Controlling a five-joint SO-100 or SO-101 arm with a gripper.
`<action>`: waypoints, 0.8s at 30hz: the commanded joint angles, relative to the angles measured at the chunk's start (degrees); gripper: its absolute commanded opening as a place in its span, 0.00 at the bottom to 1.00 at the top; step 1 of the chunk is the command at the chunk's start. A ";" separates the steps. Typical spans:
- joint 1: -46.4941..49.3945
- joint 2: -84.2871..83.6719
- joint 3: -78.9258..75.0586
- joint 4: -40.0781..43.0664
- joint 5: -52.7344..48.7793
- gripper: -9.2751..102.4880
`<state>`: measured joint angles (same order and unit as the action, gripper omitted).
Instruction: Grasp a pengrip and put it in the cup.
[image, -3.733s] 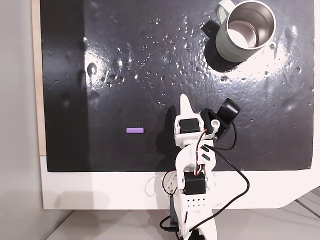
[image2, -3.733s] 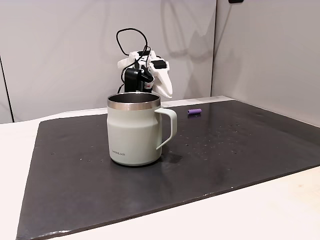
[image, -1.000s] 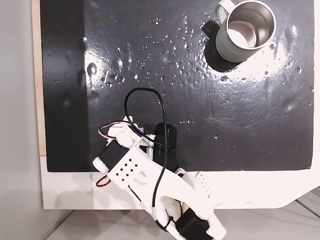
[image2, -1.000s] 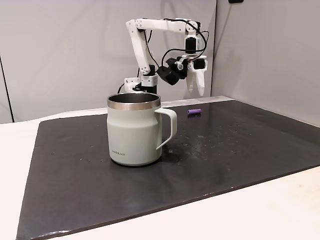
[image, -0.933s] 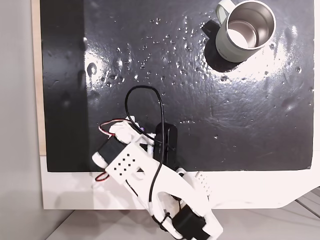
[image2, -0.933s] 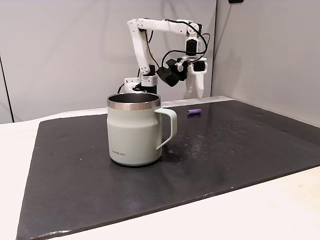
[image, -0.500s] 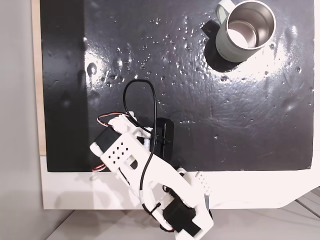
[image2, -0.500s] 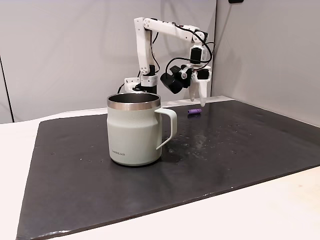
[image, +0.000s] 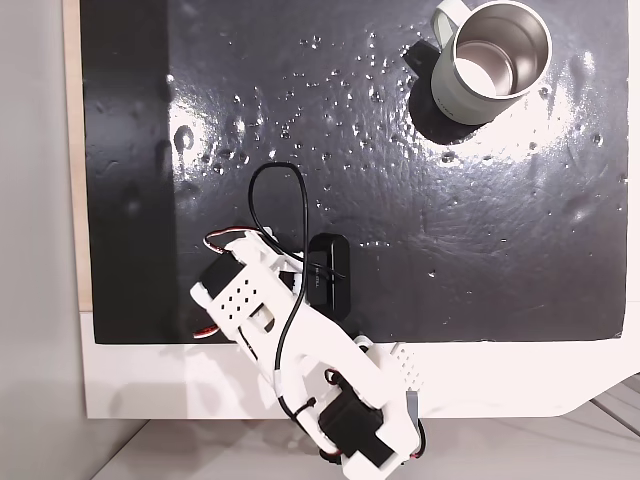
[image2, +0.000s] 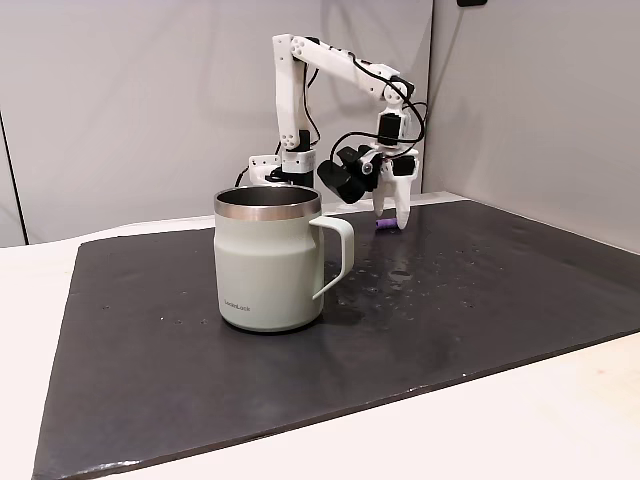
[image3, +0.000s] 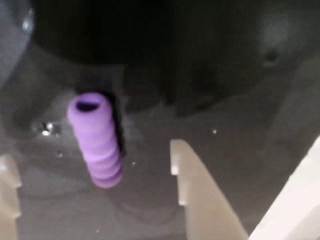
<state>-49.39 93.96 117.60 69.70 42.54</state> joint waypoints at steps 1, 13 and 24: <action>-0.26 -0.44 0.26 -2.11 -1.05 0.35; 0.79 -2.90 1.23 -4.75 -3.16 0.15; 0.97 3.52 -0.09 -2.02 -6.24 0.08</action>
<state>-48.60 92.55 119.44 65.74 38.06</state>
